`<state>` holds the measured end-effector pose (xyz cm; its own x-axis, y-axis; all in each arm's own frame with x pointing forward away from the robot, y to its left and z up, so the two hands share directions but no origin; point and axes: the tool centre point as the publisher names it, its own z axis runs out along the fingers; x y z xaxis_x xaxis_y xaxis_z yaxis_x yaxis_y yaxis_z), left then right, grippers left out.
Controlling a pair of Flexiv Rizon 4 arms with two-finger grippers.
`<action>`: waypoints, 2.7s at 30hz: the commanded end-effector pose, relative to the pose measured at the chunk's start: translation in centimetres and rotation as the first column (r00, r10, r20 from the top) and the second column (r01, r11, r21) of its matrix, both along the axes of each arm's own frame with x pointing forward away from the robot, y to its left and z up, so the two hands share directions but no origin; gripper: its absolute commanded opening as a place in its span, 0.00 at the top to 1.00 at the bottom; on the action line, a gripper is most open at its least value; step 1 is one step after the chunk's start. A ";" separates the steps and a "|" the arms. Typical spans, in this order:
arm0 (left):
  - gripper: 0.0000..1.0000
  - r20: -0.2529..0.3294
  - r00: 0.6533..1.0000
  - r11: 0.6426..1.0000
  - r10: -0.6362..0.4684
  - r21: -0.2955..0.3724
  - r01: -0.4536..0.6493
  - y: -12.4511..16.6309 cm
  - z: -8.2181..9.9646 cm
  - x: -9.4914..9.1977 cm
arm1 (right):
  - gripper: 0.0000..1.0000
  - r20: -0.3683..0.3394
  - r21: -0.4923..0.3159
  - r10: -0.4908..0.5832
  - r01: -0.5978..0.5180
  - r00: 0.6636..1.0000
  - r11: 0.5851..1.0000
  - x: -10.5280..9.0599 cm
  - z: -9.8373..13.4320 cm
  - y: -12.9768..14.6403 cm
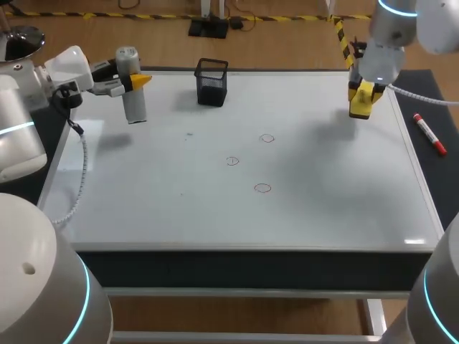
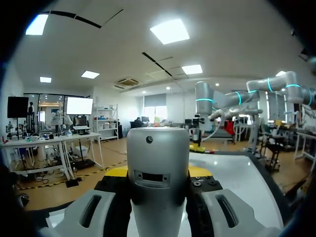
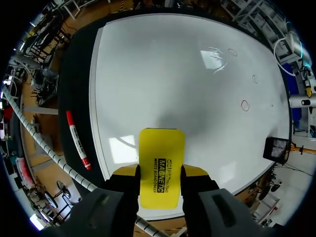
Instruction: Pick up the inspection probe, press it on each red-marked spot on the whiteboard one by one, put down the probe, pick up the eraser, and wipe off all the red marks.
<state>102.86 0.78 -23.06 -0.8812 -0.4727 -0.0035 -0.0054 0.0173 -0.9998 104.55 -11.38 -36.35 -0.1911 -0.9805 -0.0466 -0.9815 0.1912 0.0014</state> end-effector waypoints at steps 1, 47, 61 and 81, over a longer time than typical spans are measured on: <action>1.00 0.005 1.000 1.000 0.002 -0.004 -0.002 -0.1 -0.1 0.0 | 1.00 0.002 -0.003 0.002 -0.002 1.000 1.000 0.0 0.1 -0.1; 1.00 0.088 0.937 0.935 -0.337 -0.082 0.344 -19.0 0.8 -9.3 | 1.00 0.002 -0.003 0.002 -0.002 1.000 1.000 0.0 0.1 -0.1; 1.00 0.067 0.911 0.905 -0.408 -0.106 0.413 -21.6 -2.1 -10.7 | 1.00 0.002 -0.003 0.002 -0.002 1.000 1.000 0.0 0.1 -0.1; 1.00 0.062 0.887 0.876 -0.458 -0.137 0.462 -22.4 -5.2 -9.1 | 1.00 0.002 -0.003 0.002 -0.002 1.000 1.000 0.0 0.1 -0.1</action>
<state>93.10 -21.51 -27.86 -0.9995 -0.0312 0.0089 -0.0050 -0.1223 -0.9925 104.51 -11.37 -36.35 -0.1915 -0.9804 -0.0465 -0.9815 0.1917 -0.0001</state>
